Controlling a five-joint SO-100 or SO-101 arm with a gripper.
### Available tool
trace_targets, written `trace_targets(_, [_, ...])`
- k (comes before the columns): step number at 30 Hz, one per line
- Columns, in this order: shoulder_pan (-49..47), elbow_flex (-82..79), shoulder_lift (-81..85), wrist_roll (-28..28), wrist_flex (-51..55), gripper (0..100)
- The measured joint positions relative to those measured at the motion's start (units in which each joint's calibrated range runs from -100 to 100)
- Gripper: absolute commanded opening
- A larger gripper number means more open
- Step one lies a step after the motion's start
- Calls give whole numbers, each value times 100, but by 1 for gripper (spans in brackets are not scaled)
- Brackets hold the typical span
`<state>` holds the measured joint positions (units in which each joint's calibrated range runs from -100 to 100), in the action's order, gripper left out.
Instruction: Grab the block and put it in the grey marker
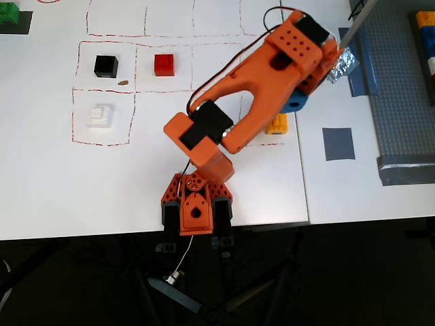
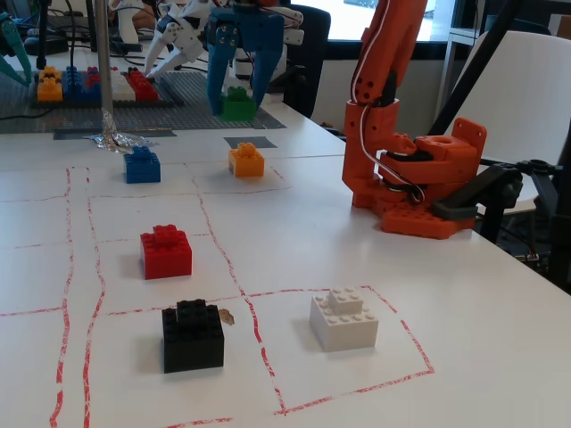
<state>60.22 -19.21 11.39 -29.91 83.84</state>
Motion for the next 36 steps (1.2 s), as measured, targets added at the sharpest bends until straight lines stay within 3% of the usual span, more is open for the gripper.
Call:
trace_targets(19, [2343,307,-1281,-1201,-2235,0])
trace_targets(29, [2881,307,-1839,-1592,-3352,0])
trace_targets(36, [2991,307,-2217,-1646,-3432,2])
